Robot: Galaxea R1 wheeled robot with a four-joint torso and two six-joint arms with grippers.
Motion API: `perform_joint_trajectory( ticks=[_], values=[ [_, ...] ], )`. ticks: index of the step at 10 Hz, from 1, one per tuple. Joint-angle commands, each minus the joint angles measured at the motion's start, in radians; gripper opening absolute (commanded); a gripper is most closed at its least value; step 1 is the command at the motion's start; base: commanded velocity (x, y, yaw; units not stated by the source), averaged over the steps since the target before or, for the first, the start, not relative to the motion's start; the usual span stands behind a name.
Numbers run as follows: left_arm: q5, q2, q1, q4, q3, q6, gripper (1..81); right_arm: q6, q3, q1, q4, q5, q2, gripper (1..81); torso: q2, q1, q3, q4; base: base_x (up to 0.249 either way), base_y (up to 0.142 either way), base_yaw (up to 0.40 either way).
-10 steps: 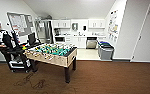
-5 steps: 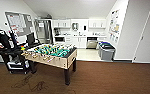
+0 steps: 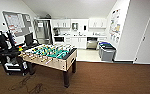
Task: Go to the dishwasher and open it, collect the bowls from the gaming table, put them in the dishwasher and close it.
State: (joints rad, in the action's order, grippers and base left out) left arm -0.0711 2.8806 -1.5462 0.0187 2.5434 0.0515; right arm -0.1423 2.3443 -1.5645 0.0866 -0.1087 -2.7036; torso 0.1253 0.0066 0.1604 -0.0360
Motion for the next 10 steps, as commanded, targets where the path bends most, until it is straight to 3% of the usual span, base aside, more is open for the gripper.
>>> perform_joint_trajectory(
  ticks=[1, 10],
  values=[
    [0.056, -0.012, 0.037, 0.009, -0.005, -0.004, 1.0, 0.004, -0.005, 0.04, 0.009, 0.049, 0.026, 1.0, 0.0, 0.0, 0.0, 0.0, 0.145, -0.075, 0.0],
    [0.057, -0.004, 0.037, 0.009, -0.005, -0.004, 1.0, 0.007, -0.005, 0.046, 0.01, 0.05, 0.025, 1.0, 0.0, 0.0, 0.0, 0.0, 0.148, -0.075, 0.0]
  ],
)
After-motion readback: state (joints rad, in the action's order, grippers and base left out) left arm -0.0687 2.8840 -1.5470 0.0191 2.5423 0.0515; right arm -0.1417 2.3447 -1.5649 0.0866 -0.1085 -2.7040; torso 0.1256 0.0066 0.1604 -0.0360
